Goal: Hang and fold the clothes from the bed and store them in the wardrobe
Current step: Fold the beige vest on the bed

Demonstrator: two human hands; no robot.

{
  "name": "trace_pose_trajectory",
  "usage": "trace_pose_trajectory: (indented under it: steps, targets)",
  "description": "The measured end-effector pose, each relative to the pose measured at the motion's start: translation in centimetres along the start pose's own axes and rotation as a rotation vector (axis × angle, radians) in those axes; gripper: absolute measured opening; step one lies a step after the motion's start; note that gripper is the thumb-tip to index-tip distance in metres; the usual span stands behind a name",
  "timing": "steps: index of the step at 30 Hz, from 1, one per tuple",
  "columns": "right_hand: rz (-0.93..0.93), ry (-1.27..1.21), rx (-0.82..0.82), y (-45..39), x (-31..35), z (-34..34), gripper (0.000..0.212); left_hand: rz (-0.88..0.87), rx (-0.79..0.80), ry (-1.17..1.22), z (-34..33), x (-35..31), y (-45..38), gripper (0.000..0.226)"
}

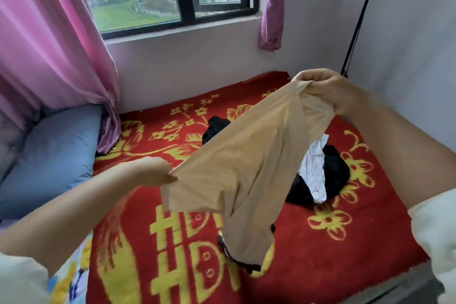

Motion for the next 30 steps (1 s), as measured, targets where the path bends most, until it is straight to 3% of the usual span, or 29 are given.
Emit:
trace_pose_trajectory:
  steps: [3, 5, 7, 9, 10, 12, 13, 15, 17, 23, 25, 27, 30]
  targets:
    - [-0.143, 0.316, 0.061, -1.3, -2.0, -0.2, 0.014, 0.070, -0.376, 0.783, 3.0, 5.2, -1.3, 0.020]
    - [-0.220, 0.452, 0.101, -1.9, -3.3, -0.4, 0.016, 0.036, -0.540, 1.321, 4.0, 7.1, -0.9, 0.022]
    - [-0.187, 0.282, 0.141, -2.2, -4.0, -1.1, 0.009, -0.043, -0.600, 1.676, 4.4, 7.8, -0.1, 0.019]
    - [-0.088, -0.055, 0.092, -2.7, -4.1, -1.2, 0.040, -0.063, -0.650, 1.921, 4.9, 8.8, 1.2, 0.026]
    - [-0.063, -0.194, 0.071, -2.8, -4.4, -1.1, 0.050, -0.054, -0.694, 1.916, 5.1, 9.4, 2.0, 0.027]
    - [-0.090, -0.255, 0.052, -2.9, -5.2, -0.7, 0.056, 0.013, -0.730, 1.488, 5.6, 10.4, 3.0, 0.022]
    - [-0.165, -0.185, 0.051, -3.0, -6.2, -0.8, 0.055, 0.049, -0.620, 1.165, 4.8, 10.1, 3.0, 0.021]
    - [-0.374, 0.114, 0.113, -2.2, -8.9, -1.4, 0.039, 0.054, -0.182, 0.618, -0.2, 7.4, 2.2, 0.033]
    - [-0.553, 0.464, 0.317, -1.0, -11.9, -3.1, 0.026, 0.016, 0.151, 0.295, -6.3, 4.4, 2.9, 0.049]
    - [-0.927, 1.184, 0.989, 5.0, -20.9, -8.7, 0.035, 0.178, 0.728, 0.134, -18.2, 3.1, 4.9, 0.083]
    - [-1.087, 1.341, 1.126, 6.4, -22.7, -8.8, 0.041, 0.204, 0.820, 0.051, -19.7, 3.7, 5.3, 0.093]
    - [-1.125, 1.455, 1.155, 6.4, -22.9, -9.0, 0.043, 0.270, 0.835, 0.062, -19.7, 4.4, 5.2, 0.094]
    - [-0.971, 1.481, 0.899, 2.2, -23.2, -9.1, 0.040, 0.423, 0.685, 0.275, -17.2, 6.2, 3.9, 0.076]
Point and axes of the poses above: each hand's wrist, its own y-axis away from the middle knuckle, its own z-axis out of the back of the hand, x = y × z, the point moved 8 cm from there along -y, towards the middle knuckle, and after that the axes turned 7 degrees about z, right-handed, at the moved point
